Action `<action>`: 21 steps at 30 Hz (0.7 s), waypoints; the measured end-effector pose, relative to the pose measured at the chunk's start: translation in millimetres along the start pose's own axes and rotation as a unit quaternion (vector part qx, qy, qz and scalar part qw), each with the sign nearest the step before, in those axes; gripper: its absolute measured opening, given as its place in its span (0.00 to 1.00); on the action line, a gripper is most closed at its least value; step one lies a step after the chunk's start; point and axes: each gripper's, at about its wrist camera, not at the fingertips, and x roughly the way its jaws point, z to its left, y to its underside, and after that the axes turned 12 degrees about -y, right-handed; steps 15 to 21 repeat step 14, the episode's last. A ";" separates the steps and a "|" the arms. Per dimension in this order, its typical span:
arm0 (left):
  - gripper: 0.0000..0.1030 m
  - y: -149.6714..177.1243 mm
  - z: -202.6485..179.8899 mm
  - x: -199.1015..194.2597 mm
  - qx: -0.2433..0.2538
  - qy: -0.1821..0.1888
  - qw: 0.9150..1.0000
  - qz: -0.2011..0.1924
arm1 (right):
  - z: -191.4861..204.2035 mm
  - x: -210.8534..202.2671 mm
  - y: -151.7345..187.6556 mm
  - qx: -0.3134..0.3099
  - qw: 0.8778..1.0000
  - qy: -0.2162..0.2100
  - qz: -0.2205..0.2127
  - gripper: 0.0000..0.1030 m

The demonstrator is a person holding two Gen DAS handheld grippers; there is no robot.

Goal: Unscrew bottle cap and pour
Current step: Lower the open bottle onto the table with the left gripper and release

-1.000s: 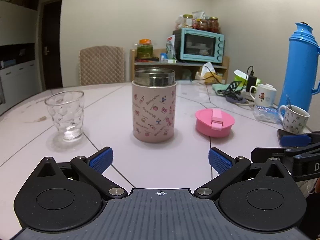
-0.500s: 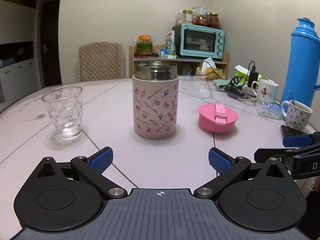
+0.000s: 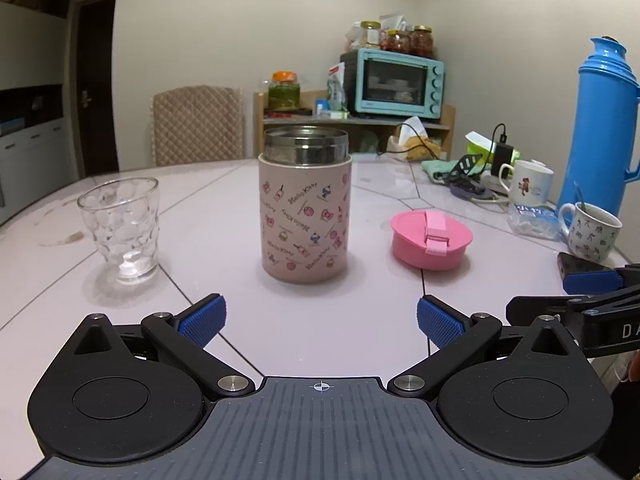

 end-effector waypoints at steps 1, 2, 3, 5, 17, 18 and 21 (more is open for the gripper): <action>1.00 -0.1 0.0 0.2 0.000 0.000 1.000 0.001 | -0.2 -0.3 -0.1 0.001 1.000 0.000 -0.001 1.00; 1.00 0.0 -0.3 0.4 0.000 0.000 1.000 0.001 | -0.6 -0.5 -0.1 0.001 1.000 0.001 -0.001 1.00; 1.00 0.2 -0.6 0.6 0.001 0.001 1.000 0.002 | -0.9 -0.7 -0.2 0.002 1.000 0.001 -0.002 1.00; 1.00 0.3 -0.8 1.0 0.001 0.001 1.000 0.002 | -1.5 -0.7 0.0 0.003 1.000 0.002 -0.002 1.00; 1.00 1.3 1.6 0.6 -0.005 -0.001 1.000 -0.002 | -1.6 -1.3 1.8 0.005 1.000 0.004 -0.001 1.00; 1.00 1.3 1.6 0.6 -0.005 -0.001 1.000 -0.002 | -1.6 -1.3 1.8 0.005 1.000 0.004 -0.001 1.00; 1.00 1.3 1.6 0.6 -0.005 -0.001 1.000 -0.002 | -1.6 -1.3 1.8 0.005 1.000 0.004 -0.001 1.00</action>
